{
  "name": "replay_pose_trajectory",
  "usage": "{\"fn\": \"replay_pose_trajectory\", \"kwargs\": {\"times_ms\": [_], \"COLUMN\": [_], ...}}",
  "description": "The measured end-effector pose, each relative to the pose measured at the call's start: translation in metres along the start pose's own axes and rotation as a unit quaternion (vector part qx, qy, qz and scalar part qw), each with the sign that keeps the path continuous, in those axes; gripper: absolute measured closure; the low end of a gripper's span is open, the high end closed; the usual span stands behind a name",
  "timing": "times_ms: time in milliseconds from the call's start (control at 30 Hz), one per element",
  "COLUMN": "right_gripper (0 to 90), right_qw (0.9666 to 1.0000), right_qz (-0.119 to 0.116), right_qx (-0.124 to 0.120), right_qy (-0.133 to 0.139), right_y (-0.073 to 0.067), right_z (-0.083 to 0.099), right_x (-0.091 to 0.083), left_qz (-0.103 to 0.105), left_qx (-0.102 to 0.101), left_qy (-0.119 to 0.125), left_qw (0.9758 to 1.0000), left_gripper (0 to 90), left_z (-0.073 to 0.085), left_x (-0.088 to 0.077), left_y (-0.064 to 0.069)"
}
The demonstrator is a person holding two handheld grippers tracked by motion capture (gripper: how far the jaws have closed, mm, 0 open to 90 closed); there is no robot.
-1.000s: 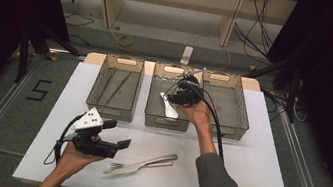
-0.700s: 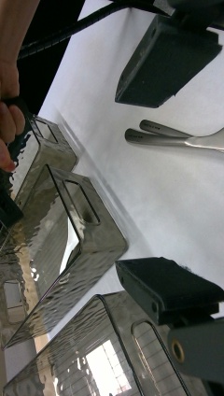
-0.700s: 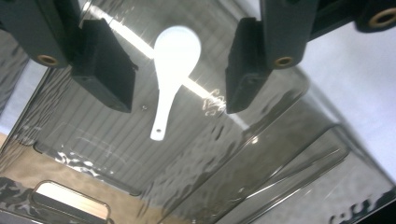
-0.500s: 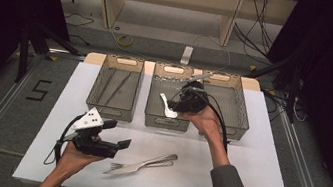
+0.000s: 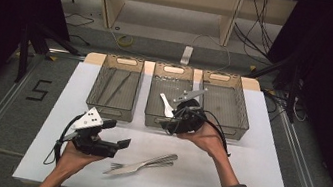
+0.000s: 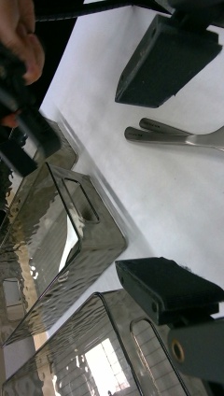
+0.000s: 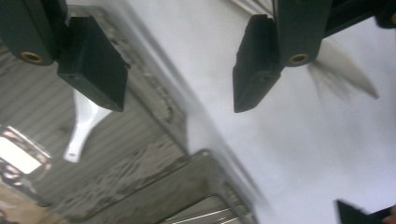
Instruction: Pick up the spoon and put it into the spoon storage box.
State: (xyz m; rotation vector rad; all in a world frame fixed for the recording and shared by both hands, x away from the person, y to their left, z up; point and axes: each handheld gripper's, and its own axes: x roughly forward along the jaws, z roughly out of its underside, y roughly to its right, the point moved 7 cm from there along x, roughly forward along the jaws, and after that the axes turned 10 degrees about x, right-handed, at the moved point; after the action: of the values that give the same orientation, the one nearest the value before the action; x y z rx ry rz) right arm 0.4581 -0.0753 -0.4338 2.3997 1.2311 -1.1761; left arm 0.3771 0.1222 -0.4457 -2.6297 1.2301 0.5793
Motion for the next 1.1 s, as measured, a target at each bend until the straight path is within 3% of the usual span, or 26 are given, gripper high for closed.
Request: {"fn": "replay_pose_trajectory", "kwargs": {"times_ms": [200, 700, 1100], "right_gripper": [34.8, 33.0, 30.7], "right_qw": [0.9994, 0.9975, 0.9954], "right_qz": [-0.026, -0.052, -0.042], "right_qx": [-0.020, -0.039, -0.068], "right_qy": [-0.013, -0.029, -0.053], "right_y": [-0.019, -0.044, -0.052], "right_z": [0.017, 0.044, 0.054], "right_x": [0.005, 0.018, 0.026], "left_qz": [-0.001, -0.002, -0.003], "left_qx": [-0.004, -0.008, -0.010], "left_qy": [0.003, 0.006, 0.007], "left_qw": [1.0000, 1.0000, 0.9999], "left_gripper": [15.7, 15.7, 15.6], "left_z": [-0.001, -0.001, -0.001], "left_x": [0.000, -0.001, -0.001], "left_y": [-0.001, -0.002, -0.003]}}
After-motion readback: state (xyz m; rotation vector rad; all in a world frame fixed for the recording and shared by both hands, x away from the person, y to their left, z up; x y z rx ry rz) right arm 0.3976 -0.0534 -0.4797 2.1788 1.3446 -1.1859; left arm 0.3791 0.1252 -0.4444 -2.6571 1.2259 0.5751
